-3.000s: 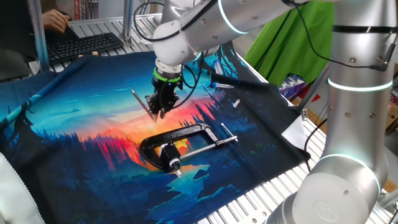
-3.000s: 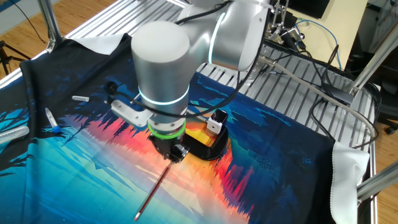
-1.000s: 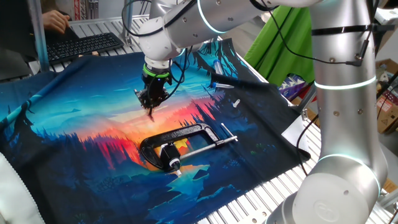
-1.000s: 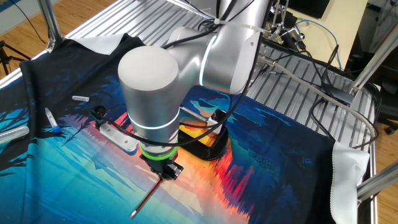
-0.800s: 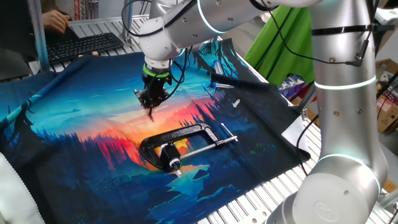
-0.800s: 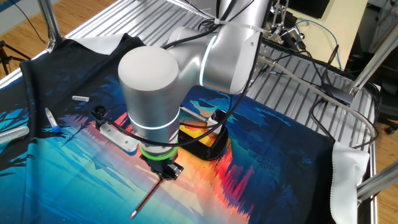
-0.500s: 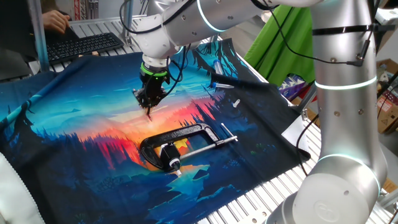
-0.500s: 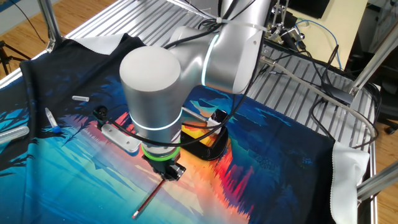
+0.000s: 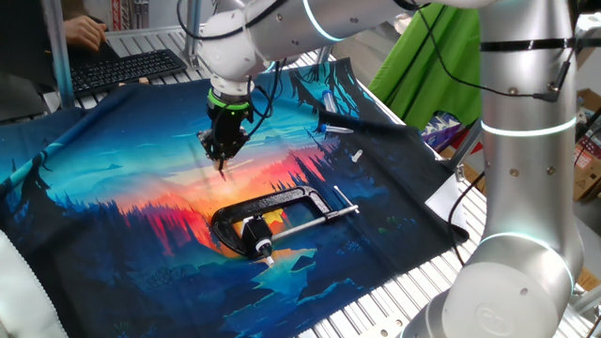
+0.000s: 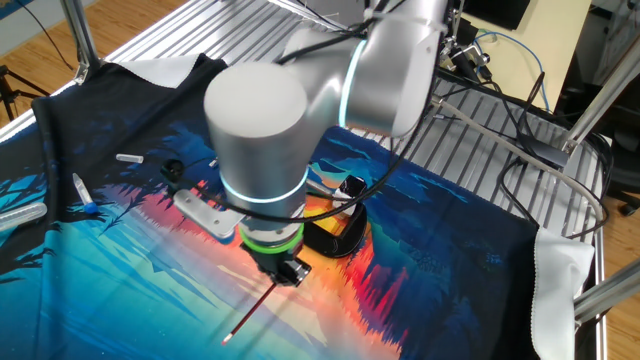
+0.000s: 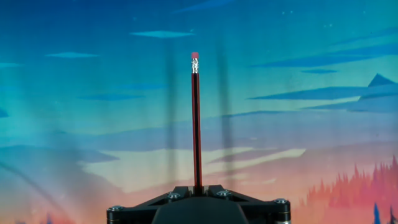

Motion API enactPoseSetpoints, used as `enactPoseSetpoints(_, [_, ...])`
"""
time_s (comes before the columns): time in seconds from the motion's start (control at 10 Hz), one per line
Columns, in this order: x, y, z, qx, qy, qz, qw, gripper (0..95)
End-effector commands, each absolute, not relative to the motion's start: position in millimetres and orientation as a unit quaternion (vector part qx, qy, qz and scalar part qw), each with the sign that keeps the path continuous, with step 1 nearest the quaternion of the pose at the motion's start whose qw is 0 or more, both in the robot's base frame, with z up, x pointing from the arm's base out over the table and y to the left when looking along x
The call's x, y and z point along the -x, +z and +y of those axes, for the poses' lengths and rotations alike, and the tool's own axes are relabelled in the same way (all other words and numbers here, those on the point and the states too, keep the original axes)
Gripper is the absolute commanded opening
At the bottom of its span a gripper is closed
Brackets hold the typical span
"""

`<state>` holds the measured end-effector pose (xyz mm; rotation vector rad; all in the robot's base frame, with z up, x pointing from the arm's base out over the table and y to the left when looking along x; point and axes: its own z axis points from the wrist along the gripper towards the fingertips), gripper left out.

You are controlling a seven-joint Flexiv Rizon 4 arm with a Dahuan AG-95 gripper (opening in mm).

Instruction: Insert the pencil into the pencil sharpener

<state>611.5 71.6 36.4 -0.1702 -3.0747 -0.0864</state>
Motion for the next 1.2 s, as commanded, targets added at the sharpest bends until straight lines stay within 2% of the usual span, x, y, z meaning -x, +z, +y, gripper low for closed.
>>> enactPoseSetpoints(0.1, [-601.7,44.4,75.4,0.054,-0.029,-0.998,0.026,0.0])
enactPoseSetpoints(1.2, [-507.5,65.6,115.1,0.013,-0.017,-1.0,0.012,0.0])
